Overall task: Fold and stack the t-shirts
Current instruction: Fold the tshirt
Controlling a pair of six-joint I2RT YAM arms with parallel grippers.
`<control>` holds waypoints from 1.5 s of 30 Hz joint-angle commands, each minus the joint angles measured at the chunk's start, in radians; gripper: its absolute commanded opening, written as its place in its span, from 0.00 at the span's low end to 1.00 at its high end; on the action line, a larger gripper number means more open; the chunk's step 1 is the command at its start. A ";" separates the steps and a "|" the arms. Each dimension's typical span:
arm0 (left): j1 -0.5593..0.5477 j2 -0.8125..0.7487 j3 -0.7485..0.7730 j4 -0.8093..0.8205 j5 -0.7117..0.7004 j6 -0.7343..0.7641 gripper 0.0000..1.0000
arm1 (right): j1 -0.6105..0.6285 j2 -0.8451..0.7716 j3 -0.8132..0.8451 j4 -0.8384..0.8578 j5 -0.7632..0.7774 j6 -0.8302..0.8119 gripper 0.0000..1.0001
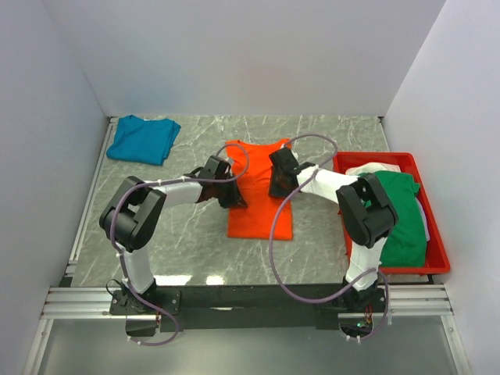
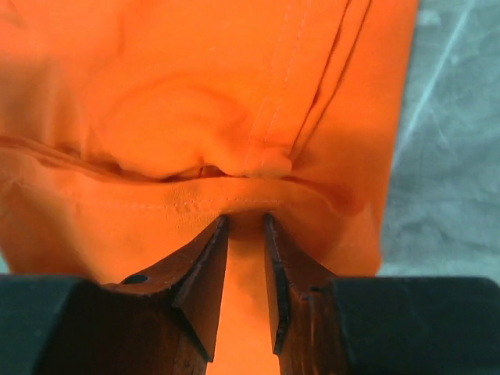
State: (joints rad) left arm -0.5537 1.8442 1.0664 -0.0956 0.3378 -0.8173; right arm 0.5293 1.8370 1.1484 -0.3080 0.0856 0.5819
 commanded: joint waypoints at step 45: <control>0.057 -0.159 0.029 -0.050 -0.066 0.003 0.27 | -0.097 -0.259 -0.164 0.078 -0.150 0.041 0.43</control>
State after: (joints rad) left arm -0.5007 1.6623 1.0519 -0.1547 0.2920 -0.8215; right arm 0.4461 1.5738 0.9482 -0.2543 -0.0772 0.6121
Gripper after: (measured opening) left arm 0.269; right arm 0.439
